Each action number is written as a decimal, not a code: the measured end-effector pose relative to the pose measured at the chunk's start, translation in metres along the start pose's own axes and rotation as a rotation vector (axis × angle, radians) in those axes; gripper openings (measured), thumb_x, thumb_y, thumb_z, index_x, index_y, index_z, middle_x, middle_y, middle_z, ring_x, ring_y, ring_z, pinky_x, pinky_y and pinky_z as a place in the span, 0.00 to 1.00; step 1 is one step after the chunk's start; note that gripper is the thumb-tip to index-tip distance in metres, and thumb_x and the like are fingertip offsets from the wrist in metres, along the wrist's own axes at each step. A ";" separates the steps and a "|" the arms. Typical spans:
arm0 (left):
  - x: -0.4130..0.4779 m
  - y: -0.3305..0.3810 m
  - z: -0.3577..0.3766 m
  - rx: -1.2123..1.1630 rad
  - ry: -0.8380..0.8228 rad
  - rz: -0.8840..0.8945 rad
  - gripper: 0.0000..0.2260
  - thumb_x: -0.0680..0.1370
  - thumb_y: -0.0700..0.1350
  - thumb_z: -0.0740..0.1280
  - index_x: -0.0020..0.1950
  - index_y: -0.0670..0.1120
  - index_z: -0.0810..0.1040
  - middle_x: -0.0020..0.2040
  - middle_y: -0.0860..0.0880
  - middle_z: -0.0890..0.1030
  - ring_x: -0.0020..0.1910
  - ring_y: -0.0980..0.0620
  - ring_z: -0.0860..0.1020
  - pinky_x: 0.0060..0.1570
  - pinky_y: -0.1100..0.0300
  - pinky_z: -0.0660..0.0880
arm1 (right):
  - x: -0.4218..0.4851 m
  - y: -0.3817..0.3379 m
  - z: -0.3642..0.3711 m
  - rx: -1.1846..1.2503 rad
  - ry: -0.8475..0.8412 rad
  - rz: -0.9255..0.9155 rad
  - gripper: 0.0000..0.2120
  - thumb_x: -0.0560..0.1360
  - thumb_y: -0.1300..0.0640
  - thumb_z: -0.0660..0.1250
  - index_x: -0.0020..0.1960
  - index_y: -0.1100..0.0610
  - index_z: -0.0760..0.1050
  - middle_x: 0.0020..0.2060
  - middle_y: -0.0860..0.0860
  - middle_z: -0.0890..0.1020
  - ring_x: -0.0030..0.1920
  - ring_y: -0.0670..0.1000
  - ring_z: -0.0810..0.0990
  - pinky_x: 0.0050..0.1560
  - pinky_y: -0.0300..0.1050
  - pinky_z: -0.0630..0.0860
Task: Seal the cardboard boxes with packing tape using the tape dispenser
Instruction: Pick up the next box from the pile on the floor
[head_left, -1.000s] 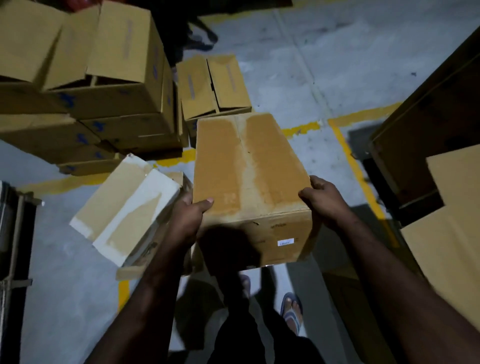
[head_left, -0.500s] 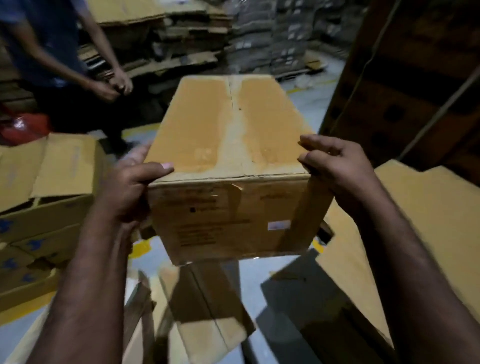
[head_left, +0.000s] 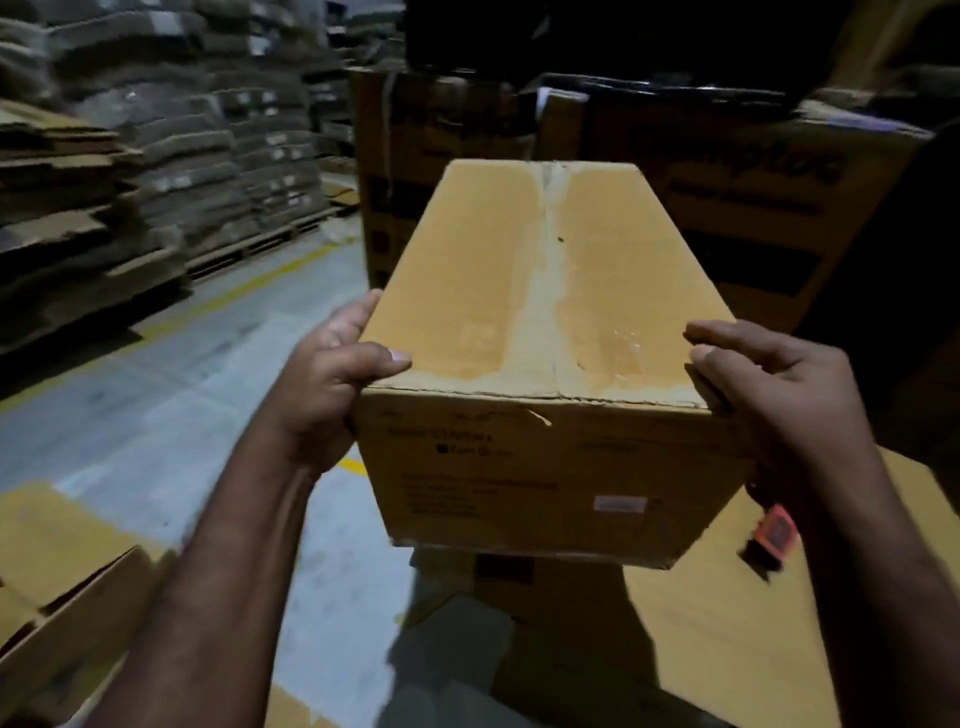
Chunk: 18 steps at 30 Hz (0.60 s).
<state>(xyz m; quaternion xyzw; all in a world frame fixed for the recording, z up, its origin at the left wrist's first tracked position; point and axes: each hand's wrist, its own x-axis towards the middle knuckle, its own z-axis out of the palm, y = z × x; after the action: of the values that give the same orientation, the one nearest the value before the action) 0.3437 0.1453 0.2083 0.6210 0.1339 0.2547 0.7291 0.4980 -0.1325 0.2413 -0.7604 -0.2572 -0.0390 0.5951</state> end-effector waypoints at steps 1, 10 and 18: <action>0.009 -0.009 0.017 -0.005 -0.030 -0.024 0.28 0.67 0.36 0.65 0.68 0.44 0.75 0.54 0.40 0.84 0.44 0.46 0.84 0.40 0.60 0.80 | -0.001 0.011 -0.014 -0.013 0.030 0.017 0.13 0.78 0.60 0.68 0.60 0.51 0.81 0.55 0.40 0.81 0.58 0.42 0.79 0.56 0.45 0.79; 0.064 -0.071 0.109 0.019 -0.187 -0.198 0.30 0.68 0.37 0.64 0.71 0.46 0.74 0.61 0.40 0.83 0.53 0.40 0.83 0.44 0.54 0.80 | 0.004 0.102 -0.077 -0.084 0.186 0.221 0.16 0.72 0.58 0.65 0.54 0.44 0.85 0.57 0.49 0.83 0.62 0.47 0.73 0.60 0.50 0.70; 0.077 -0.089 0.117 0.444 -0.144 -0.250 0.27 0.73 0.39 0.62 0.73 0.52 0.73 0.60 0.40 0.81 0.53 0.43 0.79 0.47 0.49 0.75 | 0.005 0.153 -0.071 -0.158 0.084 0.196 0.17 0.77 0.65 0.65 0.65 0.58 0.80 0.63 0.47 0.76 0.56 0.22 0.70 0.57 0.21 0.68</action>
<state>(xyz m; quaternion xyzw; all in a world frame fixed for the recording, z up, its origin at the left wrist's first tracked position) 0.4862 0.0796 0.1531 0.7610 0.2099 0.0822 0.6084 0.5864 -0.2212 0.1285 -0.8242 -0.1525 -0.0326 0.5444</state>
